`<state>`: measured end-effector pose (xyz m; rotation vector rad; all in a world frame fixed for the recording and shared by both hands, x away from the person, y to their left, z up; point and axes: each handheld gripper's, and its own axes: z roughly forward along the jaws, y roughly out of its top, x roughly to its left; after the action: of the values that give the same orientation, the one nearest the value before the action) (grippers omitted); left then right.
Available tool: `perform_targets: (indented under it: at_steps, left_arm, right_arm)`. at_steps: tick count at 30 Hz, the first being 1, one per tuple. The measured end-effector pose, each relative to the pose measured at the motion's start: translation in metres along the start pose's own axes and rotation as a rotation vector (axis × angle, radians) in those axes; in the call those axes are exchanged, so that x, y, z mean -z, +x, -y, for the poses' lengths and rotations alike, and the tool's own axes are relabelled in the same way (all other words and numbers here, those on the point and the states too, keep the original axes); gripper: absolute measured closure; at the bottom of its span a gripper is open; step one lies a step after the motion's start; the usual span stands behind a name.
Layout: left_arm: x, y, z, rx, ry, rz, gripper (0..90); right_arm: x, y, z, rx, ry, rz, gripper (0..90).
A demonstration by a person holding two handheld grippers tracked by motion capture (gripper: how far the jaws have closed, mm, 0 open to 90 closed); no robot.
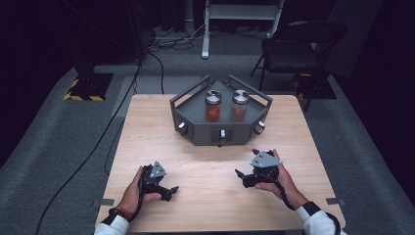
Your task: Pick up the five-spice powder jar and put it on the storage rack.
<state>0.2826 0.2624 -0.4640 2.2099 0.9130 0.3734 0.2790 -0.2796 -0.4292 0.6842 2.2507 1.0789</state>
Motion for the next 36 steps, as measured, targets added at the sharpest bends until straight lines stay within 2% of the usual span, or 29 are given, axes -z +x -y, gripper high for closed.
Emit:
perform_targets:
  at_steps: [9, 14, 22, 36]
  left_arm:
    - [0.0, 0.0, 0.0, 0.0, 0.0, 0.0, 0.2]
    - [0.0, 0.0, 0.0, 0.0, 0.0, 0.0, 0.2]
    - [0.0, 0.0, 0.0, 0.0, 0.0, 0.0, 0.2]
    - [0.0, 0.0, 0.0, 0.0, 0.0, 0.0, 0.2]
  right_arm:
    - [0.006, -0.01, 0.011, 0.005, 0.062, -0.021, 3.5]
    - [0.008, -0.017, 0.017, -0.014, 0.102, -0.038, 3.5]
    - [0.013, -0.023, 0.029, -0.025, 0.164, -0.04, 3.5]
    - [0.017, -0.03, 0.036, -0.032, 0.207, -0.053, 3.6]
